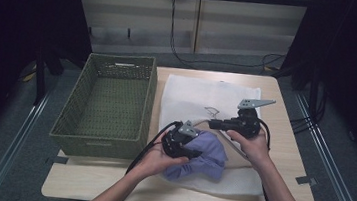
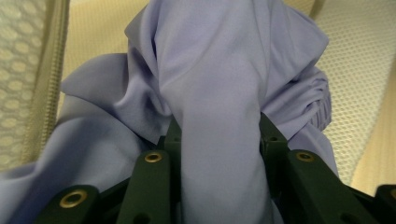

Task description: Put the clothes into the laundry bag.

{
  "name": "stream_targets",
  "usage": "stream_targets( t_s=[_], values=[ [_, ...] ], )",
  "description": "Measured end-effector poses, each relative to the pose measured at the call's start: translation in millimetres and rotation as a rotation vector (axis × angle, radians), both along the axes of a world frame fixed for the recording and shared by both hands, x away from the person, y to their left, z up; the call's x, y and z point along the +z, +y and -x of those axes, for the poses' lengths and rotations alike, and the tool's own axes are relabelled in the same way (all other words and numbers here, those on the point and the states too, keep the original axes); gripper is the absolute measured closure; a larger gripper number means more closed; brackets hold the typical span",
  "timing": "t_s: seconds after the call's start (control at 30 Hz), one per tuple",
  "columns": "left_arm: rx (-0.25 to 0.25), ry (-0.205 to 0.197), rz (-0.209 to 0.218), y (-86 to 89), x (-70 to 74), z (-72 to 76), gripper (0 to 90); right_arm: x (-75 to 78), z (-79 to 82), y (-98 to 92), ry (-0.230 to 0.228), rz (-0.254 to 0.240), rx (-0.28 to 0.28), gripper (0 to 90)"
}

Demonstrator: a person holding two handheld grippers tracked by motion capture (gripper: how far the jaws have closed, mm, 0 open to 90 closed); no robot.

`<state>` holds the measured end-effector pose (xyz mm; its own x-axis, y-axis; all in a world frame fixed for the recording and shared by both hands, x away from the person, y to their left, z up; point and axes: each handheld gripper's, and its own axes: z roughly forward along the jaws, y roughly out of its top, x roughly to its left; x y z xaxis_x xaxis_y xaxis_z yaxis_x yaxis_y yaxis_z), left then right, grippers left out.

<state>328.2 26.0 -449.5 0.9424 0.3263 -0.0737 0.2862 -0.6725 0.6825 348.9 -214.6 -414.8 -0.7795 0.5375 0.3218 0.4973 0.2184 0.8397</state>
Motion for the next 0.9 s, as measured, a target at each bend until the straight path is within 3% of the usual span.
stream_targets(
  t_s=[0.3, 0.43, 0.57, 0.67, 0.7, 0.73, 0.8, 0.9],
  values=[
    [0.025, 0.020, -0.030, -1.7, -11.6, -3.6, 60.7, 0.9, 0.9, 0.2, -0.003, 0.004, 0.000, 89.1],
    [0.041, 0.012, -0.047, -2.7, -15.5, -4.5, 52.9, 0.1, 0.9, 1.6, -0.001, 0.009, 0.004, 89.1],
    [0.043, 0.012, -0.033, -1.5, -11.6, -2.9, 42.0, -0.5, 0.9, 3.0, -0.001, 0.012, 0.008, 89.1],
    [0.067, 0.014, -0.001, -0.3, -6.5, -0.8, 32.0, -0.7, 0.8, 2.3, -0.001, 0.010, 0.007, 89.1],
    [0.072, 0.020, 0.010, 0.7, -3.8, -0.4, 30.1, -0.8, 1.0, 2.4, 0.001, 0.010, 0.006, 89.1],
    [0.085, 0.028, 0.055, 0.5, -2.9, 1.1, 29.0, -1.0, 1.1, 2.6, 0.003, 0.010, 0.007, 89.1],
    [0.082, 0.012, 0.048, 3.6, 3.7, 3.4, 26.6, -1.5, 0.9, 2.7, 0.001, 0.011, 0.008, 89.1],
    [0.087, -0.002, 0.088, 11.1, 11.5, 6.0, 25.5, -2.6, 1.1, 2.4, 0.005, 0.012, 0.007, 89.2]
  ],
)
